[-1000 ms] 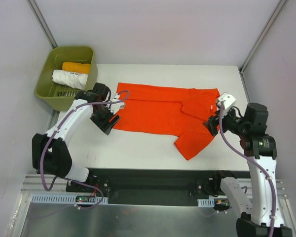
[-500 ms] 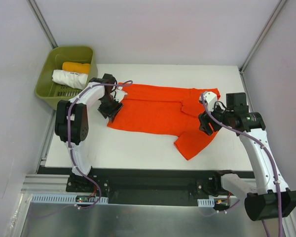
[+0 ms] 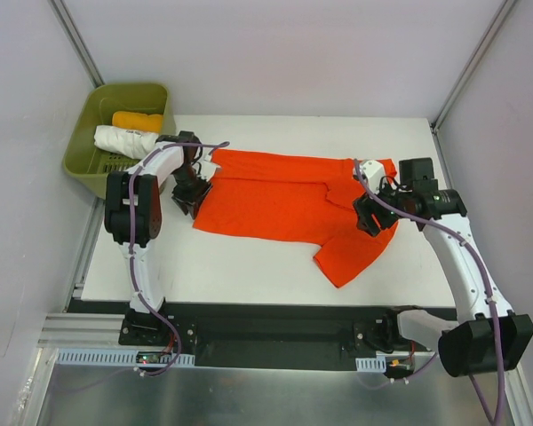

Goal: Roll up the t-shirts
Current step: Fold the T-shirt at the center of the board.

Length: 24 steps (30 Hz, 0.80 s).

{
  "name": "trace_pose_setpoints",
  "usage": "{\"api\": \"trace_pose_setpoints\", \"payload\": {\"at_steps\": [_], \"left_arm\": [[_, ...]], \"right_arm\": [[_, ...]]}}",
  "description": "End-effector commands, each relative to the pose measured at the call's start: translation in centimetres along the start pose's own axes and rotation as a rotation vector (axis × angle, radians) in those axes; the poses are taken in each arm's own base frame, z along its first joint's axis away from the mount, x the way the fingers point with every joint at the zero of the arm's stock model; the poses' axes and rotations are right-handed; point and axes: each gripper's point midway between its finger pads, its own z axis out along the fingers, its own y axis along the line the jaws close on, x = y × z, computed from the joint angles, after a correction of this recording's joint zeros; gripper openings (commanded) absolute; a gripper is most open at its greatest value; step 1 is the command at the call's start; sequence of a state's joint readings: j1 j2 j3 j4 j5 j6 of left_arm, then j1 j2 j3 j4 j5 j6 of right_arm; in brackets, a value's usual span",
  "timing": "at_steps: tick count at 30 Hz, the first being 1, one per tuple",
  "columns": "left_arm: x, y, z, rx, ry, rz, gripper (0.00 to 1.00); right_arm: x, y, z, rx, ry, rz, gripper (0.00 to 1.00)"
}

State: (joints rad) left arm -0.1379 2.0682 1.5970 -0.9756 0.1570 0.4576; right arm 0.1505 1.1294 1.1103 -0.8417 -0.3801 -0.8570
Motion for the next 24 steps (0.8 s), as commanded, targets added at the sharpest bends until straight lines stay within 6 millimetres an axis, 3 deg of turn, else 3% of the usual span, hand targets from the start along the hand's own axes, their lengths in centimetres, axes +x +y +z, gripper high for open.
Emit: {"api": "trace_pose_setpoints", "payload": {"at_steps": [1, 10, 19, 24], "left_arm": [[0.4, -2.3, -1.2, 0.098, 0.015, -0.034, 0.37], [1.2, -2.6, -0.5, 0.117, 0.050, -0.060, 0.38], [2.4, -2.6, 1.9, 0.123, 0.099, -0.092, 0.40], [2.7, -2.4, 3.4, 0.120, 0.113, -0.103, 0.33]], "right_arm": [[-1.9, -0.9, -0.4, 0.024, -0.041, -0.036, 0.67], [-1.6, -0.8, 0.5, 0.003, -0.038, -0.024, 0.67], [-1.0, -0.4, 0.6, -0.005, -0.034, -0.027, 0.68], [-0.9, -0.3, 0.5, -0.006, -0.030, -0.027, 0.68]]}}
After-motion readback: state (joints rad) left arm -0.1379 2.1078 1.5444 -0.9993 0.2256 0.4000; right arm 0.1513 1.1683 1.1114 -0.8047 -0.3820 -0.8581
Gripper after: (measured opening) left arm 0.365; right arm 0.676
